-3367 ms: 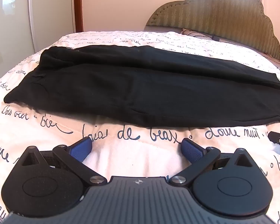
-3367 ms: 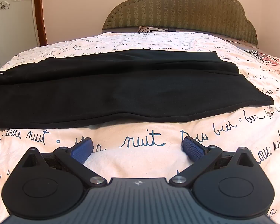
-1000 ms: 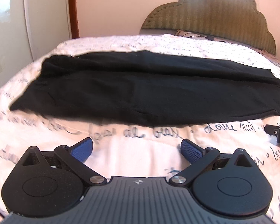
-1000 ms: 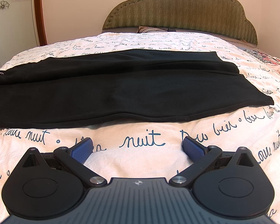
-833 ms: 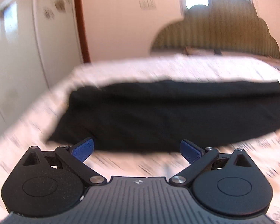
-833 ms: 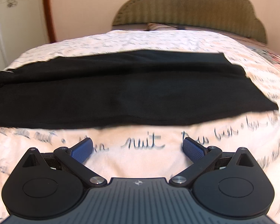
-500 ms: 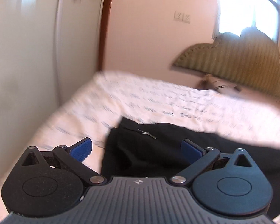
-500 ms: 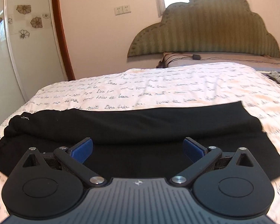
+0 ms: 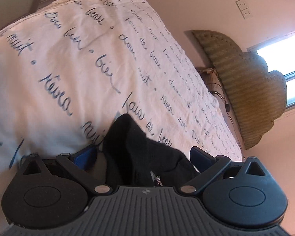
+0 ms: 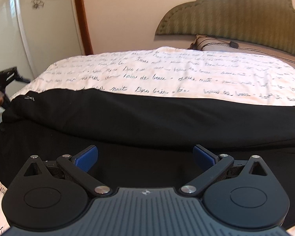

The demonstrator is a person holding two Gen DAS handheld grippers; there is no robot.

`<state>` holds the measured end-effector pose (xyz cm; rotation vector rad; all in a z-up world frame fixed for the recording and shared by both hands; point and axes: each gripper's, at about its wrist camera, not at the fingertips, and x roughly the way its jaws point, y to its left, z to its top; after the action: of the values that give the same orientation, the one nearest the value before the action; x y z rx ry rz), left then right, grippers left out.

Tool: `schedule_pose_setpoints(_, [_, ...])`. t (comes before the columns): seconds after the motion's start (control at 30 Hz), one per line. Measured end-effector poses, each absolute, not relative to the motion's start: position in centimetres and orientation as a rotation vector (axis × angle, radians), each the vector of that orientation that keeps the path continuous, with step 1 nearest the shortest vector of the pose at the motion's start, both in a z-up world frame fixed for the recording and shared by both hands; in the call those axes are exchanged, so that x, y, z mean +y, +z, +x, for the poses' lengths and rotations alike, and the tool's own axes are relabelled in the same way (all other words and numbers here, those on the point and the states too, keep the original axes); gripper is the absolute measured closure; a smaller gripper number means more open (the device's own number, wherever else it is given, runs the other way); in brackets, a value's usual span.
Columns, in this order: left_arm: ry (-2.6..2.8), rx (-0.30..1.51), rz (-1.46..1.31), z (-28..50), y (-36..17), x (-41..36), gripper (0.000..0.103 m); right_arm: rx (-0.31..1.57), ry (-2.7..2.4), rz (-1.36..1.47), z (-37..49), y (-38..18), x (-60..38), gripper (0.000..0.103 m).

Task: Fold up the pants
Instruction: 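Grasp one end of the black pants with the left gripper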

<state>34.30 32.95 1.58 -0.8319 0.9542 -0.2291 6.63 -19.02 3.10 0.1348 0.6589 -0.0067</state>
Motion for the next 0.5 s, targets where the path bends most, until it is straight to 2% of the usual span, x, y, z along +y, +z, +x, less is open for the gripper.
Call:
schedule_pose_setpoints(0.07, [-0.244, 0.936, -0.809, 34.7, 1.9, 32.6, 0.024, 0.659, 0.003, 0.136, 7.0, 3.1, -18.7, 0.0])
schedule_pose_setpoints(0.13, [-0.244, 0.951, -0.745, 35.0, 1.9, 32.0, 0.034, 0.669, 0.008, 0.128, 7.5, 3.1, -18.3, 0.0])
schedule_pose_setpoints(0.33, [-0.341, 0.901, -0.723, 33.8, 2.6, 31.1, 0.034, 0.672, 0.037, 0.099, 7.5, 3.2, -17.0, 0.0])
schedule_pose_setpoints(0.4, [-0.31, 0.926, -0.698, 34.2, 2.0, 30.9, 0.046, 0.676, 0.044, 0.09, 7.4, 3.2, -16.8, 0.0])
schedule_pose_setpoints(0.47, [-0.272, 0.961, -0.657, 34.8, 1.3, 30.9, 0.08, 0.683, 0.048, 0.079, 7.3, 3.1, -16.5, 0.0])
schedule_pose_setpoints(0.5, [-0.262, 0.967, -0.638, 34.8, 1.2, 30.9, 0.082, 0.682, 0.05, 0.074, 7.2, 3.1, -16.4, 0.0])
